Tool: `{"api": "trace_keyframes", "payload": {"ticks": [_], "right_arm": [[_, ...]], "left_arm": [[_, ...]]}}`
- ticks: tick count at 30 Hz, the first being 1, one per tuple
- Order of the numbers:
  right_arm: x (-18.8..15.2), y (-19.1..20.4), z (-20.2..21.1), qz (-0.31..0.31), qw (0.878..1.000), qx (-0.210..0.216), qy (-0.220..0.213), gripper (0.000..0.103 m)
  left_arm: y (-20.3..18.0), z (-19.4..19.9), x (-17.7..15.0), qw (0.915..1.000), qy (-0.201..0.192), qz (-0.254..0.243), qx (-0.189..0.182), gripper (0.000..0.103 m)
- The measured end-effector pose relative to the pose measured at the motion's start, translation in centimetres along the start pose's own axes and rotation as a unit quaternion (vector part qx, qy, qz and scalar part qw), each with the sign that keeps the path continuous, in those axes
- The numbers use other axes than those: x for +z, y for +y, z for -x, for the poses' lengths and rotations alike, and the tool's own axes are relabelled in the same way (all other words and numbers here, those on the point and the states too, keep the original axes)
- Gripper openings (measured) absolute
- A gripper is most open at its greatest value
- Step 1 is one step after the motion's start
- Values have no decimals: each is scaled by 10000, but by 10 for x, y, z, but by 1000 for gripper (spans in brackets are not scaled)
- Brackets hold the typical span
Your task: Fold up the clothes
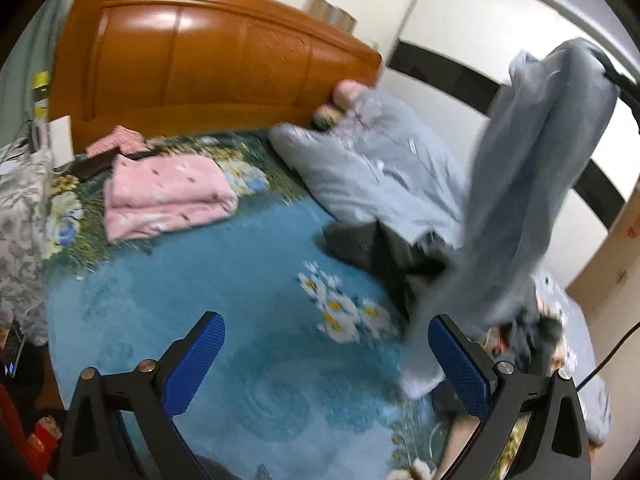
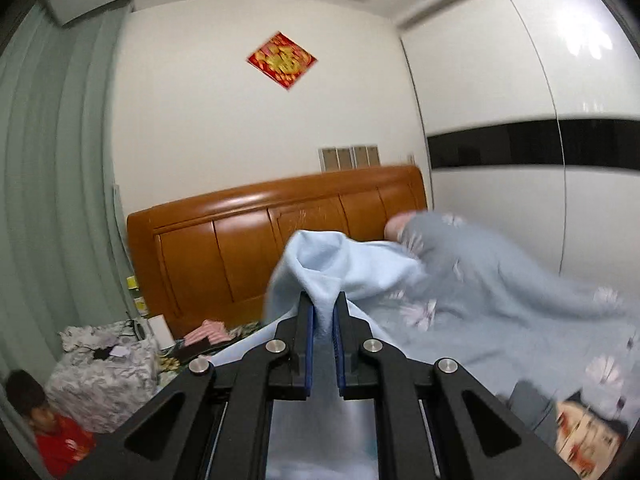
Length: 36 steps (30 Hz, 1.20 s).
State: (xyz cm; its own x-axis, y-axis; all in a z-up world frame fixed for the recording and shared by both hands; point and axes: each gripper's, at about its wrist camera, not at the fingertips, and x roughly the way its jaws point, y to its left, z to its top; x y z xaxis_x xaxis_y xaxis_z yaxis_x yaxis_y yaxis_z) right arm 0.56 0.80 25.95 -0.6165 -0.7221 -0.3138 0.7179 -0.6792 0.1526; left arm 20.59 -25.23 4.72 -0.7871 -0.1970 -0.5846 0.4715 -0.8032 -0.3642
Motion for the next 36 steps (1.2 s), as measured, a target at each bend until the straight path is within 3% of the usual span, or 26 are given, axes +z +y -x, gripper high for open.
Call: {"api": "trace_keyframes", "payload": {"ticks": [2, 5, 7, 10, 12, 13, 17, 19, 22, 23, 24, 26, 29, 33, 34, 35, 36], "right_arm": [[8, 10, 5, 13, 9997, 210, -157, 9], [-39, -12, -4, -190, 9987, 132, 445, 9], [-87, -34, -17, -256, 9929, -249, 1138, 9], [-172, -81, -29, -629, 9667, -892, 2316, 9], [-230, -117, -26, -1071, 9362, -1517, 2984, 7], [-243, -129, -19, -1250, 9281, -1699, 3068, 4], [-249, -157, 12, -1685, 9191, -2091, 2885, 1], [-243, -155, 14, -1489, 9238, -2094, 2840, 3], [-251, -128, -6, -1159, 9330, -1753, 2921, 3], [-259, -115, -21, -1053, 9337, -1588, 3031, 15], [-269, -100, -38, -971, 9334, -1393, 3162, 36], [-288, -71, -73, -802, 9320, -1138, 3346, 51], [-311, -37, -120, -259, 9322, -1399, 3329, 51], [-334, -40, -157, -320, 9097, -1944, 3655, 51], [-340, -43, -162, -366, 9035, -2027, 3759, 48], [-341, -47, -160, -433, 9012, -2049, 3795, 21], [-339, -52, -153, -513, 9011, -2038, 3794, 2]], "left_arm": [[7, 6, 2, 10000, -79, 44, -12, 103], [13, 7, 0, 10000, -50, 12, -9, 103], [13, 1, -5, 10000, 69, -35, -12, 103], [11, -14, -15, 9994, 340, -54, -80, 103], [9, -23, -22, 9987, 498, -80, -123, 103], [7, -26, -25, 9982, 574, -127, -143, 103], [-6, -47, -38, 9951, 923, -315, -183, 103], [-13, -58, -44, 9933, 1083, -350, -190, 103], [-22, -67, -52, 9916, 1216, -417, -133, 103], [-23, -69, -53, 9913, 1239, -422, -115, 103], [-23, -70, -53, 9911, 1260, -423, -99, 103], [-23, -69, -53, 9910, 1260, -450, -39, 103], [-20, -67, -51, 9912, 1253, -428, 39, 103], [-17, -68, -51, 9909, 1287, -389, 90, 103], [-18, -69, -52, 9906, 1300, -413, 104, 103], [-21, -71, -53, 9901, 1325, -458, 108, 103], [-23, -73, -54, 9894, 1356, -506, 99, 103]]}}
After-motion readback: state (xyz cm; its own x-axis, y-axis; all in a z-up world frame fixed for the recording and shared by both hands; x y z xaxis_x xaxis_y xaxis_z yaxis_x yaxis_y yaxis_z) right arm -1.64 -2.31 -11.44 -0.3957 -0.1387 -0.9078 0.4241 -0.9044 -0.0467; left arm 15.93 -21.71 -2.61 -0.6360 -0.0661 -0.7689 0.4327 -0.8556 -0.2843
